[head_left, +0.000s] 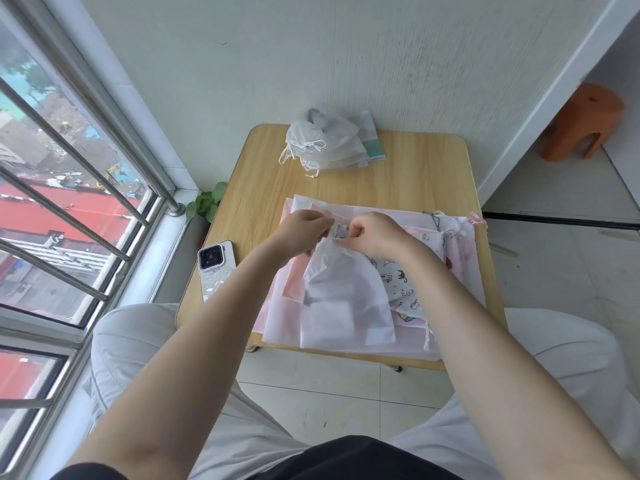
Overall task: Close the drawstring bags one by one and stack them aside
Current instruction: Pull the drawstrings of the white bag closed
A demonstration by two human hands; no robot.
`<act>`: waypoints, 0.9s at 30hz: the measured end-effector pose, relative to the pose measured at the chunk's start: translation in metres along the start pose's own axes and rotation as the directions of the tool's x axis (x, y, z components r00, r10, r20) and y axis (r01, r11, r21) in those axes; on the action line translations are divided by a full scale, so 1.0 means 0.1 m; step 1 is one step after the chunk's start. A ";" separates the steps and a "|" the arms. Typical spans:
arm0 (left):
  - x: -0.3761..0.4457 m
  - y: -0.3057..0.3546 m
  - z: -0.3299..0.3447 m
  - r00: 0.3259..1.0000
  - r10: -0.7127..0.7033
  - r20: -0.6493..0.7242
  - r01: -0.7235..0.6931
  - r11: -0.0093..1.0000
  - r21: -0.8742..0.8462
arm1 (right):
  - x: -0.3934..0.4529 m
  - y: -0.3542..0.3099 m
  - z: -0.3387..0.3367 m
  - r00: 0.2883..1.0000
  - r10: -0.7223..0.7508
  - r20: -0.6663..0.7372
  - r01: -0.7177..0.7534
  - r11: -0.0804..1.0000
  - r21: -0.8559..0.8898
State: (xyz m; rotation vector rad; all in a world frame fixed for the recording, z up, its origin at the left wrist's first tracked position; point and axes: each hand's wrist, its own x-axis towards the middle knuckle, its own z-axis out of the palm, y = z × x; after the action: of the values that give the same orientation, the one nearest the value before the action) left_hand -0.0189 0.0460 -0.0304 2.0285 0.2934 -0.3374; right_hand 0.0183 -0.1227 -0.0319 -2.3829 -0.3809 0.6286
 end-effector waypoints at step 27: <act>-0.08 -0.04 0.18 0.995 0.084 0.045 -0.088 0.993 0.079 | -0.02 -0.03 -0.07 0.997 0.075 -0.027 -0.050 0.845 0.532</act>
State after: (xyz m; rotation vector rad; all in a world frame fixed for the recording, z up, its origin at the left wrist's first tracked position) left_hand -0.0303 0.0313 -0.0392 2.1036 0.1680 -0.3424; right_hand 0.0196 -0.1249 -0.0245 -1.8741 -0.0855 0.6122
